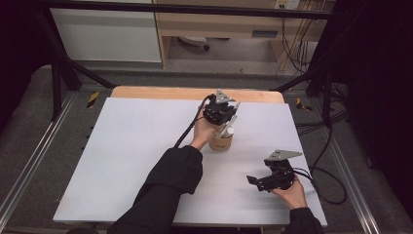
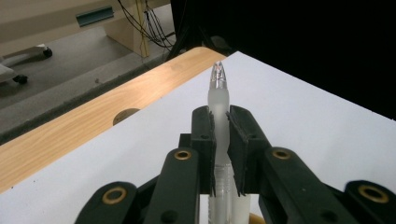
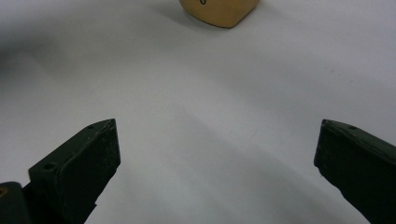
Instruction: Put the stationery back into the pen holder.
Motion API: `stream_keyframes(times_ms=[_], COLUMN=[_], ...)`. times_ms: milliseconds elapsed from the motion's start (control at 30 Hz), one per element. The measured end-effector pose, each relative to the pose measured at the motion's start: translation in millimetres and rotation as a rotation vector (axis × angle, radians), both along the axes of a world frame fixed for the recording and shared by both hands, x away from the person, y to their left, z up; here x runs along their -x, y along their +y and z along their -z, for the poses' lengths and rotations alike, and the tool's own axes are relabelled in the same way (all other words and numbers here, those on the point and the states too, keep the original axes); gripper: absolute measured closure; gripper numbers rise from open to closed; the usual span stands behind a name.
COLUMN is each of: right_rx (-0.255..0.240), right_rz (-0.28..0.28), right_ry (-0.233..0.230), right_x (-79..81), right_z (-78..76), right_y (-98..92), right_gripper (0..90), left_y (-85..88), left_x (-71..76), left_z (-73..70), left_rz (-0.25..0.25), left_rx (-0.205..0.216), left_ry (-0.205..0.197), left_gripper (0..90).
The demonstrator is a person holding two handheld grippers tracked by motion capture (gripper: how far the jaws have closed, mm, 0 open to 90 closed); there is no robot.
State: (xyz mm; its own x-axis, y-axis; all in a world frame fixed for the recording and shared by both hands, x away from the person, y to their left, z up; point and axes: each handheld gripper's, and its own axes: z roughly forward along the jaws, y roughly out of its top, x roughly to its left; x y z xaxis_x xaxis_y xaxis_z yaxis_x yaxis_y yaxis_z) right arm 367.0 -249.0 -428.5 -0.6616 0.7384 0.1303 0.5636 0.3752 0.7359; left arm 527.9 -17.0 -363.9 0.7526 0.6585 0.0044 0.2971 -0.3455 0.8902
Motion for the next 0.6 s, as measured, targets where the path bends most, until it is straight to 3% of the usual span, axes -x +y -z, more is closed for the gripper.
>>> stream_keyframes(times_ms=[300, 433, 600], right_rx=[0.003, -0.001, 0.004], right_rz=[-0.002, 0.002, -0.001], right_ry=[-0.004, -0.003, -0.004], right_x=[0.0, 0.1, 0.0], right_z=[0.3, -0.1, 0.3], right_y=[0.1, -0.1, 0.2], right_gripper=[1.1, 1.1, 1.1], left_y=[5.4, 6.9, 13.2], left_x=[7.0, 11.6, 15.2], left_z=[1.6, 3.9, 3.5], left_rz=[0.020, 0.030, 0.036], left_rx=[0.005, -0.033, -0.016], left_ry=[0.029, 0.037, 0.037], left_gripper=[80.4, 80.2, 80.0])
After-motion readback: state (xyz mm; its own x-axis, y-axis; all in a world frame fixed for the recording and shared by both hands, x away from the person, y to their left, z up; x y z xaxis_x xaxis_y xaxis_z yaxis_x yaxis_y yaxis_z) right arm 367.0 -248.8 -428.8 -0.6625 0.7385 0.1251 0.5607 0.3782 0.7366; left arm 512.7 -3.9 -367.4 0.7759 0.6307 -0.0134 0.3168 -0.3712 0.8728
